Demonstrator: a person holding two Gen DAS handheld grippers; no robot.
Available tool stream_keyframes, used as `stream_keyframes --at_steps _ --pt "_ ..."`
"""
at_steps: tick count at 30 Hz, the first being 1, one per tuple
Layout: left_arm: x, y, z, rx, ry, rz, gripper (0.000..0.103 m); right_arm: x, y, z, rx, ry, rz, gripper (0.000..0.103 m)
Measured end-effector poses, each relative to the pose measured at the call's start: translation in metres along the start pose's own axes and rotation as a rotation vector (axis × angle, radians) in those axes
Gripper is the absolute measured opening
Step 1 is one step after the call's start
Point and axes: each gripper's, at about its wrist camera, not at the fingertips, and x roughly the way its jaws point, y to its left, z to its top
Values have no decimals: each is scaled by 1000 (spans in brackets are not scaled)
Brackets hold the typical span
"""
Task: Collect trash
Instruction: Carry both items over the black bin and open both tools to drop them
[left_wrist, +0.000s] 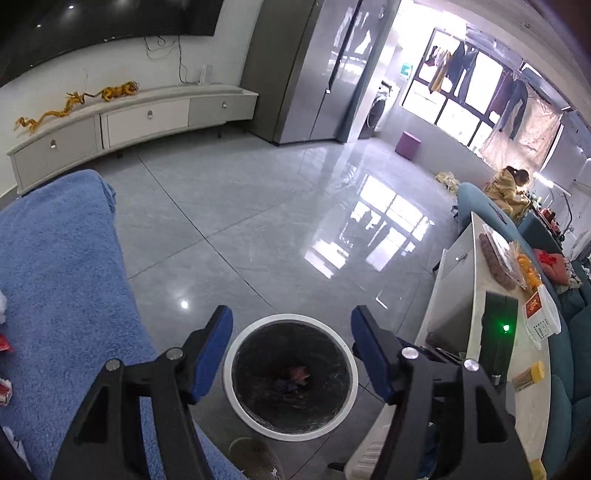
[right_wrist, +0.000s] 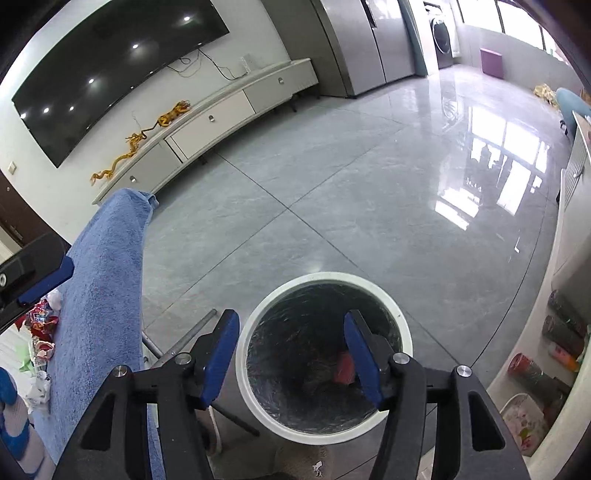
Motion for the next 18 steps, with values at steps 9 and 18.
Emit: stream_keyframes --at_steps 9,18 --pt "-67 3 -21 51 -96 59 65 -50 44 -5 -61 -130 39 57" --pt "-142 46 -51 65 -155 133 65 -75 103 -18 -123 -170 100 62"
